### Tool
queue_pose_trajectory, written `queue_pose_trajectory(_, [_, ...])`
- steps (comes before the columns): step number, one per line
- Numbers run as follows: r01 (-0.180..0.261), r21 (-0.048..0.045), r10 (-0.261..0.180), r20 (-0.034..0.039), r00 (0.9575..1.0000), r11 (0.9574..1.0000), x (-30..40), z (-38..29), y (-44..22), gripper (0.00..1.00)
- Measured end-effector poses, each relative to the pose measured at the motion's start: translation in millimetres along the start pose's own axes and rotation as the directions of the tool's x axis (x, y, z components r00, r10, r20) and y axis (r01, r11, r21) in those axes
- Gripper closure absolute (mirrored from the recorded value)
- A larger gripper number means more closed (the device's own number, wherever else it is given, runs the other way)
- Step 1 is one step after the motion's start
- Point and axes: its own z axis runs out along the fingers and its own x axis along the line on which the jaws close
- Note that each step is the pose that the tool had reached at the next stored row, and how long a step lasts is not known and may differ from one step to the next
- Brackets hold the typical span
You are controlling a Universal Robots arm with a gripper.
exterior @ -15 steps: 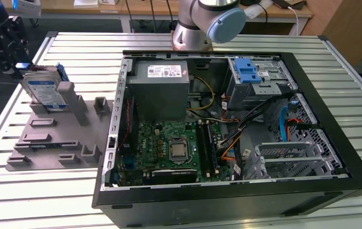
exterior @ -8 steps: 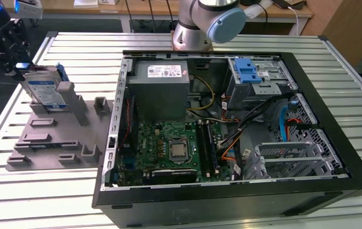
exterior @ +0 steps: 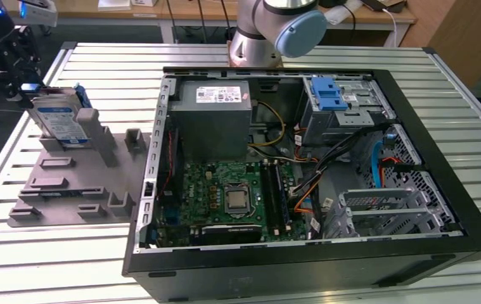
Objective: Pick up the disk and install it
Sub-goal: 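Pick up the disk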
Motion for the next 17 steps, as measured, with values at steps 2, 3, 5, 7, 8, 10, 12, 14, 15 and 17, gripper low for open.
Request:
queue_pose_trajectory(2, [0.000, 0.0000, 0.000, 0.0000, 1.0000, 1.0000, -0.1, 1.6, 0.0, 0.45])
queue_pose_trajectory(3, [0.000, -0.0002, 0.000, -0.0001, 1.0000, 1.0000, -0.1, 2.1, 0.0, 0.45])
queue_pose_trajectory(5, [0.000, -0.0001, 0.000, 0.0000, 1.0000, 1.0000, -0.4, 3.4, 0.0, 0.45])
queue_pose_trajectory(7, [0.000, -0.0002, 0.000, 0.0000, 1.0000, 1.0000, -0.6, 4.4, 0.1, 0.45])
queue_pose_trajectory(8, [0.000, -0.0001, 0.000, 0.0000, 1.0000, 1.0000, -0.6, 5.1, 0.1, 0.45])
queue_pose_trajectory(10, [0.000, -0.0001, 0.000, 0.0000, 1.0000, 1.0000, -0.7, 6.2, 0.1, 0.45])
queue_pose_trajectory(12, [0.000, -0.0001, 0.000, -0.0001, 1.0000, 1.0000, -1.0, 7.1, 0.1, 0.45])
queue_pose_trajectory(14, [0.000, -0.0002, 0.000, -0.0001, 1.0000, 1.0000, -1.3, 8.1, 0.2, 0.45])
queue_pose_trajectory(15, [0.000, -0.0001, 0.000, 0.0000, 1.0000, 1.0000, -1.4, 8.7, 0.2, 0.45])
queue_pose_trajectory(17, [0.000, -0.0004, 0.000, 0.0000, 1.0000, 1.0000, -1.6, 9.8, 0.2, 0.45])
